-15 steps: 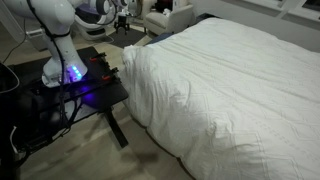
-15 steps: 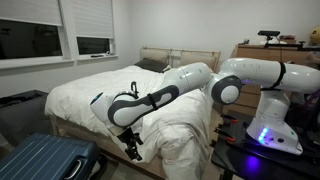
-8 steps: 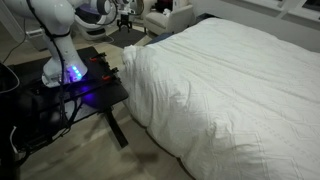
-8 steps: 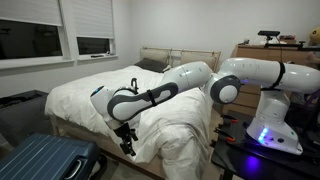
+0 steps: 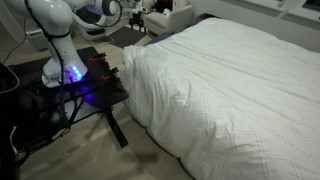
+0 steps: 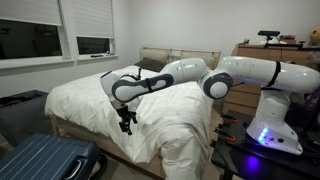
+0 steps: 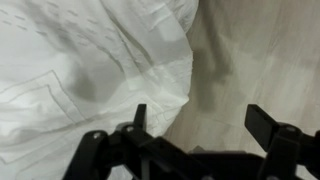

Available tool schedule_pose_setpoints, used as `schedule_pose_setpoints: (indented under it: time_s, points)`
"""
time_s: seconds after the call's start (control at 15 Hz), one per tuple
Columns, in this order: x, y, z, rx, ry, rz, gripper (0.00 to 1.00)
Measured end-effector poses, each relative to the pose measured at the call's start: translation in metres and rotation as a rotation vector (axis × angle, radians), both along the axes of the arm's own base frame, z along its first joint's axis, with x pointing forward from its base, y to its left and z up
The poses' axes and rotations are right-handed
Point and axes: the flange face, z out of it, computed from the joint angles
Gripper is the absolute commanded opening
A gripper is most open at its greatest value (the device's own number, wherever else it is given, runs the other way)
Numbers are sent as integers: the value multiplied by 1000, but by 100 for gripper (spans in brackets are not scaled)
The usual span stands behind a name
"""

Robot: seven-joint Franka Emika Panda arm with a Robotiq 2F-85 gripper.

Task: Straighten the duvet on the bottom right corner of the bed

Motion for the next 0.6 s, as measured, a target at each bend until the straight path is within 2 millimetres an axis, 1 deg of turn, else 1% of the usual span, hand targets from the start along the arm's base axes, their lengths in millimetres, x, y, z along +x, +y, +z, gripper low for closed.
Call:
schedule_pose_setpoints:
  time_s: [0.13, 0.33, 0.6]
  points:
    - [1, -19, -5, -36, 46, -48, 100]
    - [-3, -45, -10, -102, 142, -104, 100]
    - [-11, -71, -18, -164, 253, -143, 100]
